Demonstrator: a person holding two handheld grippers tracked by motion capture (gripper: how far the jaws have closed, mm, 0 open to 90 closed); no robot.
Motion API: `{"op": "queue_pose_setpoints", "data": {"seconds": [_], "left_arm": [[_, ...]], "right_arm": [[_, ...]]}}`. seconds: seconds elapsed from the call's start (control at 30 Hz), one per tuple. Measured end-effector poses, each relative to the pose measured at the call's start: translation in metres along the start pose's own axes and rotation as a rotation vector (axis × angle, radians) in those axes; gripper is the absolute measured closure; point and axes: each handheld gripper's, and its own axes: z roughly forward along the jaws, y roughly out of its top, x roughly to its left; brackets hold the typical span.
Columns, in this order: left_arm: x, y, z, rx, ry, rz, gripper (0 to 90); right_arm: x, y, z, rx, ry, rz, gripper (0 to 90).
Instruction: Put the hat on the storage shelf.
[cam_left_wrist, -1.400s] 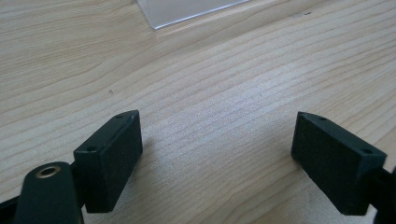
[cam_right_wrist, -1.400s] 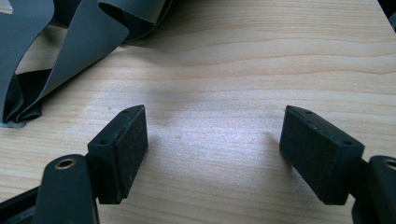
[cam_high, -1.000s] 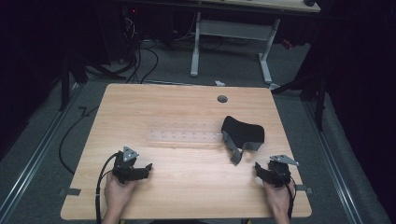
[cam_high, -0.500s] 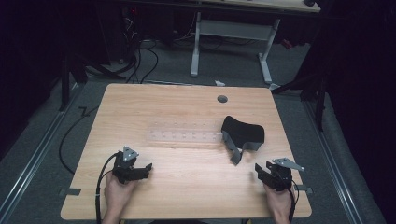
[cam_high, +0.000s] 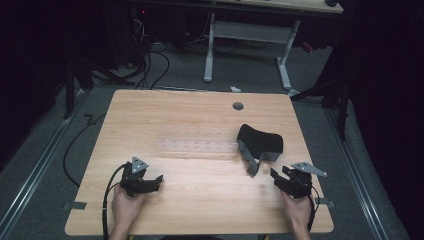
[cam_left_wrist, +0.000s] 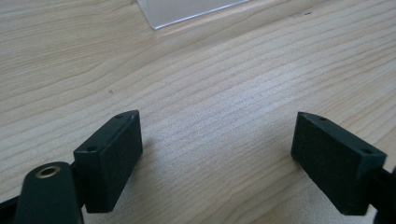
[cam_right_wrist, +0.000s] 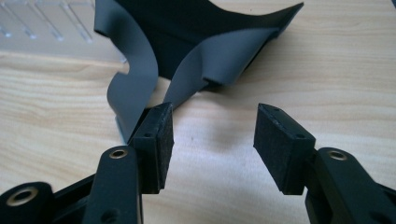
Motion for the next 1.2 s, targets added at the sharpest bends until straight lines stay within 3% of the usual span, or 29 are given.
{"op": "queue_pose_setpoints", "data": {"seconds": [0.27, 0.33, 0.8, 1.0, 1.2], "left_arm": [[0.000, 0.000, 0.000, 0.000, 0.000, -0.001, 16.6], [0.000, 0.000, 0.000, 0.000, 0.000, -0.001, 16.6], [0.000, 0.000, 0.000, 0.001, 0.000, -0.001, 16.6], [0.000, 0.000, 0.000, 0.001, 0.000, -0.001, 16.6], [0.000, 0.000, 0.000, 0.001, 0.000, -0.001, 16.6]], "right_arm": [[-0.009, 0.012, 0.008, -0.006, 0.001, 0.051, 47.1], [-0.012, 0.017, 0.010, -0.019, 0.014, 0.082, 46.8], [-0.017, 0.037, 0.029, 0.005, -0.013, 0.101, 42.2], [-0.023, 0.042, 0.045, 0.028, 0.010, 0.162, 43.8], [-0.024, 0.040, 0.055, 0.035, 0.030, 0.189, 48.5]]}}
